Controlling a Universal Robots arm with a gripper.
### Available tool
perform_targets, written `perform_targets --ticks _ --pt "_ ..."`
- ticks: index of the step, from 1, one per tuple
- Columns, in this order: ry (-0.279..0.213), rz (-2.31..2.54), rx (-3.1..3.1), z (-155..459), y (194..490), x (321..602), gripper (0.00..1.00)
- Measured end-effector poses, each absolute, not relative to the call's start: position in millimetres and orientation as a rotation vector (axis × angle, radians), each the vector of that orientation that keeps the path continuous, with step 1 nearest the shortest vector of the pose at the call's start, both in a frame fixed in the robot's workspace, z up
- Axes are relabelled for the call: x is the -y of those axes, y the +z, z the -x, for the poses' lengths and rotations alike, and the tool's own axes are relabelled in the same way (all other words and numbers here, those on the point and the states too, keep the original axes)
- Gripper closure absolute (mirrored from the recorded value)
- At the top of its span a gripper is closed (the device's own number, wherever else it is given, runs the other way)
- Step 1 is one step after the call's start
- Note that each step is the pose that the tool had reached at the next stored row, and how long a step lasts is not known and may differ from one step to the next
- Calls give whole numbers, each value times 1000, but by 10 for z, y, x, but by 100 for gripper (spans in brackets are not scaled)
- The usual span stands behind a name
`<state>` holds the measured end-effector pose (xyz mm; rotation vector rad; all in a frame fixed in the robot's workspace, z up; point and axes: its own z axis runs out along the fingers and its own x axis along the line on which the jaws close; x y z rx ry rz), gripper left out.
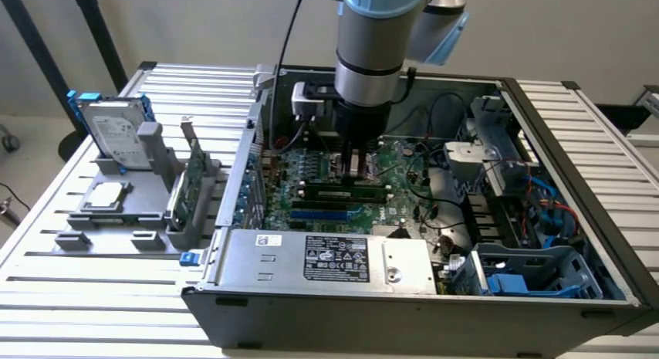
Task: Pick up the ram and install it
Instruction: 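Press down the ram until it locks into place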
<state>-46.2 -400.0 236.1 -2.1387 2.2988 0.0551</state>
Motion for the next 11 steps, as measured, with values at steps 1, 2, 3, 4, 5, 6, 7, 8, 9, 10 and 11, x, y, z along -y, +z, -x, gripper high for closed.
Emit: perform_targets --ticks 1,2,3,4,5,6,7,8,9,10,11 --pt "55 2140 -2298 463 2356 4001 89" --pt "55 2140 -2297 463 2351 4001 89" --pt "55 2141 -2296 463 2346 4001 89" --pt "55 2142 -2296 463 2340 4001 89" --pt "55 2142 -2295 463 2335 4001 89" --pt "55 2143 -2294 464 2330 4002 89" --pt "55 2144 -2294 464 2324 4002 89" --pt "55 2145 -2293 464 2319 4002 89" --pt "54 2145 -2293 464 2315 4002 89" --pt "54 2146 -2292 464 2311 4003 89" --pt "54 2147 -2292 464 2307 4003 89"
